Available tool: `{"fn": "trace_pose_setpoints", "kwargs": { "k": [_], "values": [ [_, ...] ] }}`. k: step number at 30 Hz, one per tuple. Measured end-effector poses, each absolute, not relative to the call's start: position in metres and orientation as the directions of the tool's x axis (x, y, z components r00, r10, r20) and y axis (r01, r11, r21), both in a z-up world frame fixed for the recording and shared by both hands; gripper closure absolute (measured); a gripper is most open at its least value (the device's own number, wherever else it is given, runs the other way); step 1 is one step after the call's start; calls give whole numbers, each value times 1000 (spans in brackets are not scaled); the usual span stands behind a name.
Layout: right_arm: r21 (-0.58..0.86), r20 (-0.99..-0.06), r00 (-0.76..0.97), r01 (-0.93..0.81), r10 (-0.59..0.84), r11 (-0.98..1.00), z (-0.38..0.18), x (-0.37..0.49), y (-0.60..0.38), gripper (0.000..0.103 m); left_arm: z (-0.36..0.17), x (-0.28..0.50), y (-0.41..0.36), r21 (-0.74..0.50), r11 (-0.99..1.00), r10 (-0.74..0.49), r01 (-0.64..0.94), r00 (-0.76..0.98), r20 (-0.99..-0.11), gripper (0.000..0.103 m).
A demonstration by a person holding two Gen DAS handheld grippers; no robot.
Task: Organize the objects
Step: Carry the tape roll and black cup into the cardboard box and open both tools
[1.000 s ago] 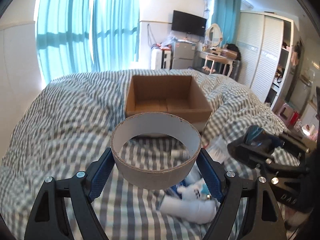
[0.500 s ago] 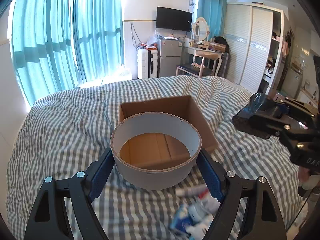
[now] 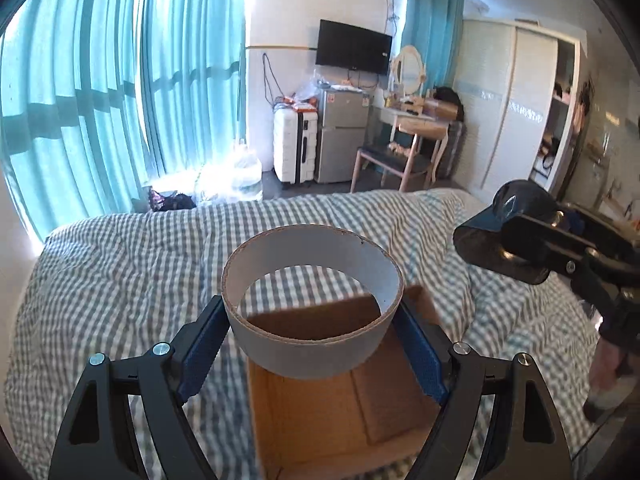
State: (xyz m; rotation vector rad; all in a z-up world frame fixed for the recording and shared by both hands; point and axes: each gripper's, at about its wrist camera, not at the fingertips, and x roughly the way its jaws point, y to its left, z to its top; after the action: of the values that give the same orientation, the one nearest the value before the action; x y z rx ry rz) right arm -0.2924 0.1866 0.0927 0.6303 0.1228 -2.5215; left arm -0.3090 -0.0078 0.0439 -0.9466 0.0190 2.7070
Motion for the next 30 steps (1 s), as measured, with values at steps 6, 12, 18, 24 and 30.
{"fn": "trace_pose_setpoints", "kwargs": {
  "k": [6,12,18,24,30],
  "values": [
    [95,-494,-724,504,-480,-858,36,-308,178,57,-18,-329,-7,-101,-973,221,-205,-729,-648,19],
    [125,-594,-670,471,-446,-873,-18,-335,178,57,-69,-330,9,2,-968,176,-250,-687,-705,19],
    [142,-629,-646,451,-432,-881,-44,-345,178,56,-78,-325,13,-29,-955,229,-296,-670,-706,19],
    [178,-650,-619,440,-441,-880,-59,-345,180,56,-91,-323,19,-62,-950,253,-307,-631,-733,19],
    [169,-674,-609,425,-419,-889,-72,-349,180,56,-97,-325,20,-51,-952,238,-303,-621,-747,17]
  ]
}}
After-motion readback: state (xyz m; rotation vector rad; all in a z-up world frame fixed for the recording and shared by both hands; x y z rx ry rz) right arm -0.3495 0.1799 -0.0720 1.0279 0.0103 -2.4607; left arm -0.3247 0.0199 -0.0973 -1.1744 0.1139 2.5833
